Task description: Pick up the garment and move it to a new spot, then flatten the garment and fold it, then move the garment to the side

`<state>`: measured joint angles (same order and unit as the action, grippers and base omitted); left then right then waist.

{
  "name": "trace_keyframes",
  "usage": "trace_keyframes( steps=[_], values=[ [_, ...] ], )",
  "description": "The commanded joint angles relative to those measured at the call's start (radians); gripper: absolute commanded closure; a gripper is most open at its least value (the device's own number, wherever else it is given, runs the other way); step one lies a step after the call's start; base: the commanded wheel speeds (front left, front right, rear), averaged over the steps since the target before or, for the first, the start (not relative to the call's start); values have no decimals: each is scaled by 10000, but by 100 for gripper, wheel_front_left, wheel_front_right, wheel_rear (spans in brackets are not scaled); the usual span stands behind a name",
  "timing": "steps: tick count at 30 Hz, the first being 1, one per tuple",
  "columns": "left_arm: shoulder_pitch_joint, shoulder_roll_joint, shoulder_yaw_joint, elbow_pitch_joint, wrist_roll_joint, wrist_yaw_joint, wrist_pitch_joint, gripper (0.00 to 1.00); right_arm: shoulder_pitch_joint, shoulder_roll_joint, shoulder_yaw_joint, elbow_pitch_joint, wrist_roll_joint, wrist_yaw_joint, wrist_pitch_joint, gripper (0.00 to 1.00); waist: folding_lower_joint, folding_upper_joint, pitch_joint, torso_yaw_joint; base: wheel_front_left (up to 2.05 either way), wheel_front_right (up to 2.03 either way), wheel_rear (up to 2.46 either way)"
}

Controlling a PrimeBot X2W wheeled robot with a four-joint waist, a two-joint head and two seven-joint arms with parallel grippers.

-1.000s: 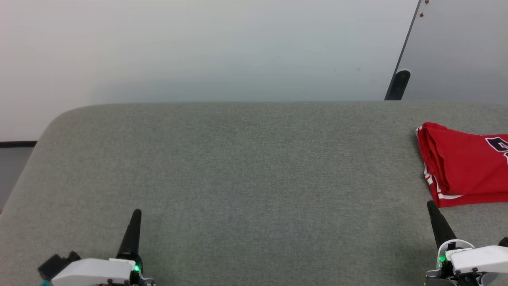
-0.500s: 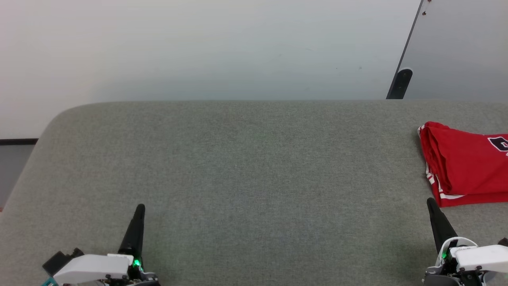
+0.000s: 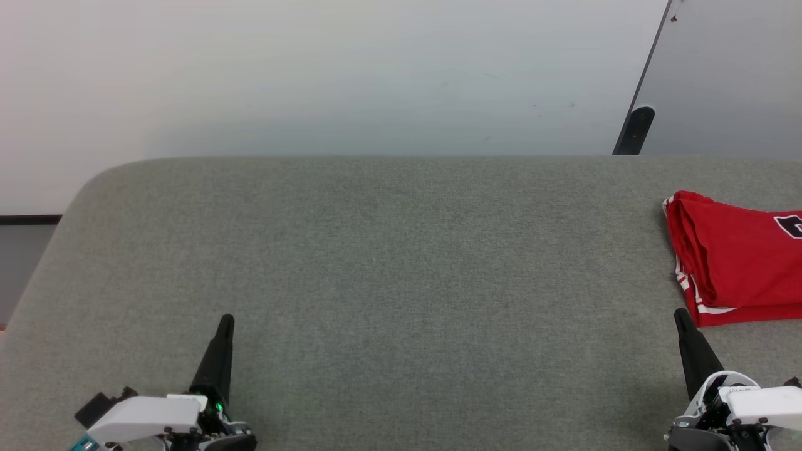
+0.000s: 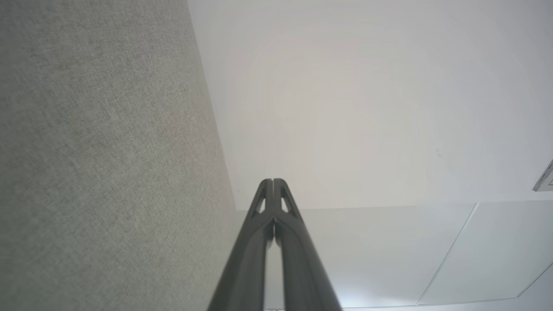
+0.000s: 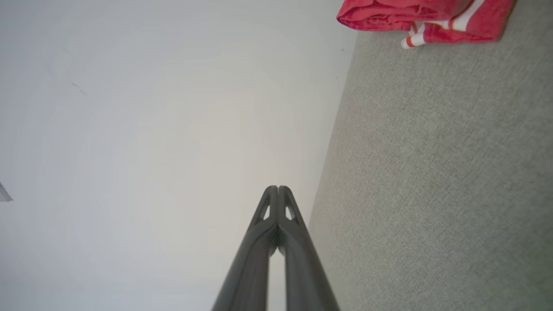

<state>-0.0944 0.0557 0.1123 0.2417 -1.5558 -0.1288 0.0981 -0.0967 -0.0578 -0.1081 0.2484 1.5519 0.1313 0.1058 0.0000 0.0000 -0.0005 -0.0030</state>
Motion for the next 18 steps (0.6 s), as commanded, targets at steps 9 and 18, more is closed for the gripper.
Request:
trace_keyframes(
  steps=[9, 18],
  values=[
    [-213, -76, 34, 51, -609, -34, 198, 100, -185, 110, -84, -57, 666, -10, 102, 100, 0, 0, 36, 30, 0, 0, 0],
    [-201, -70, 31, 47, -583, -34, 191, 100, -136, 99, -78, -48, 624, -10, 94, 100, 0, 0, 36, 30, 0, 0, 0]
  ],
)
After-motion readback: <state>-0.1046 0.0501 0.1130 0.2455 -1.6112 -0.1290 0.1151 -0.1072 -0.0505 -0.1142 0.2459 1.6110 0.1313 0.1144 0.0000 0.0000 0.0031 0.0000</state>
